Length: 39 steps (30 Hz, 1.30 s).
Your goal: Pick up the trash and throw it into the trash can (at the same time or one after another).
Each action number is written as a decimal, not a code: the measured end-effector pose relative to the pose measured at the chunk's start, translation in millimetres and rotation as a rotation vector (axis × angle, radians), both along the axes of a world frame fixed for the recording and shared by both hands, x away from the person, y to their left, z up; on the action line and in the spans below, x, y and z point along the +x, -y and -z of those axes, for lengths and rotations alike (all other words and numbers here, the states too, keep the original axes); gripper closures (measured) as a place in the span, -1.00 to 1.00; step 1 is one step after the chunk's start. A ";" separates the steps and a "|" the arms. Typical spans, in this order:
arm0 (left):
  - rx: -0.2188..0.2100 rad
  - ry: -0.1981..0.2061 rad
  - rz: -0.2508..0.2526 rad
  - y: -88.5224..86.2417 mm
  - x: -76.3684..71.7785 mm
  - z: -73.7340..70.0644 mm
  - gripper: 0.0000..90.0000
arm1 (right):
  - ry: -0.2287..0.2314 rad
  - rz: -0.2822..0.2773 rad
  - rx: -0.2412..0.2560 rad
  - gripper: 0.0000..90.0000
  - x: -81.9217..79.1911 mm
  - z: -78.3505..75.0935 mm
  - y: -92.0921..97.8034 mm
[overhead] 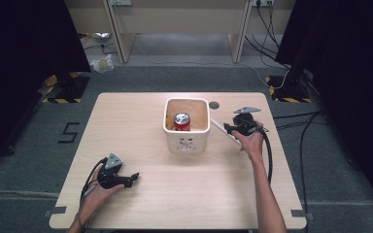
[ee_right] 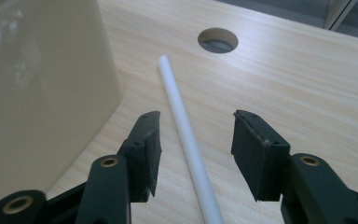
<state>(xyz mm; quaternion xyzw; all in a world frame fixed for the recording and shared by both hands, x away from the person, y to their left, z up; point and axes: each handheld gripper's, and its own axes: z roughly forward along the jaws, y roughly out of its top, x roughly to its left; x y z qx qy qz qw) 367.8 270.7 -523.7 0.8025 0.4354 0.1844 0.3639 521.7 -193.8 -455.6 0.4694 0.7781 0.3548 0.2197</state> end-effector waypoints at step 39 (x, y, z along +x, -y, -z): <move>0.000 -0.001 0.001 0.0 0.0 0.0 -0.68 | -0.102 0.021 -0.002 0.68 18.8 49.0 5.0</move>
